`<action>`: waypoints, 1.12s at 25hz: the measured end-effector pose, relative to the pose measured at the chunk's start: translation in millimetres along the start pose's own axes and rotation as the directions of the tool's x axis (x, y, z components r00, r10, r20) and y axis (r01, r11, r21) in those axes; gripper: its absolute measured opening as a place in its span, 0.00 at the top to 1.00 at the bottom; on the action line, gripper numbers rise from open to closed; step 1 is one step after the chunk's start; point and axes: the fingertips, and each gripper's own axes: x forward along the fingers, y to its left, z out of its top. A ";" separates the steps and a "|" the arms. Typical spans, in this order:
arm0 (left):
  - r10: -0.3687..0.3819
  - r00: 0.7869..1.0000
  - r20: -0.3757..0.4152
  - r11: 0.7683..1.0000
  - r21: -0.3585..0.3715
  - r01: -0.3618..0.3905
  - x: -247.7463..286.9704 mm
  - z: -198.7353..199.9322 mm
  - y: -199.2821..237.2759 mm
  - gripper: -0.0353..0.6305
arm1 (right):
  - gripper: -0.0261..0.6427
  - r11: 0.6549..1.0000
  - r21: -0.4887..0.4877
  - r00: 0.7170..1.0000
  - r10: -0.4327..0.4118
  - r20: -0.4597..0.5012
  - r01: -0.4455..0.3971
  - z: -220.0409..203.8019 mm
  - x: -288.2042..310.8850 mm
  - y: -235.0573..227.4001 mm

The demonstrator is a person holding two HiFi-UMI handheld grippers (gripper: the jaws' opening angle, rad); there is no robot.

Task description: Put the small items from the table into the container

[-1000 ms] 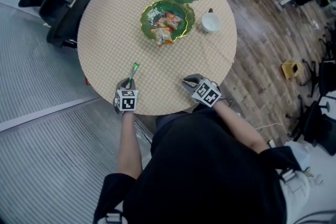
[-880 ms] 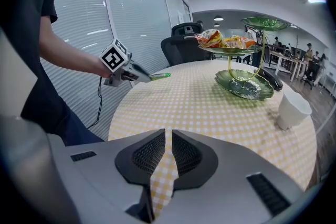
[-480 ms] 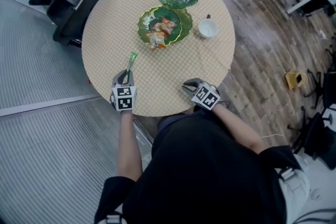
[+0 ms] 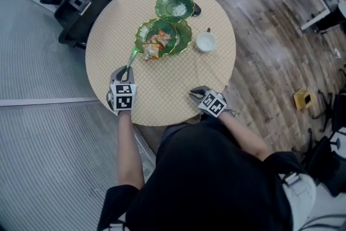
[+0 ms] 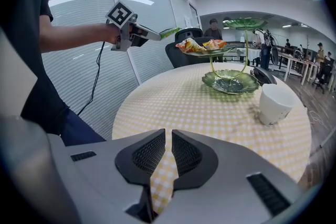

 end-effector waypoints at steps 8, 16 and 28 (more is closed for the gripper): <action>0.047 0.999 -0.022 0.998 0.035 -0.046 11.3 42.9 -17.9 0.89 | 0.88 0.999 -0.006 0.998 0.051 0.028 -0.051 -4.6 -11.5 -21.9; 0.095 0.986 -0.139 0.982 0.176 -0.070 49.6 49.5 -26.9 0.89 | 0.88 0.995 -0.027 0.994 0.100 0.038 -0.099 -1.6 -11.3 -41.7; 0.058 0.970 -0.235 0.973 0.229 -0.003 91.8 52.3 -31.4 0.89 | 0.88 0.991 -0.025 0.990 0.133 0.035 -0.132 2.3 -9.3 -66.7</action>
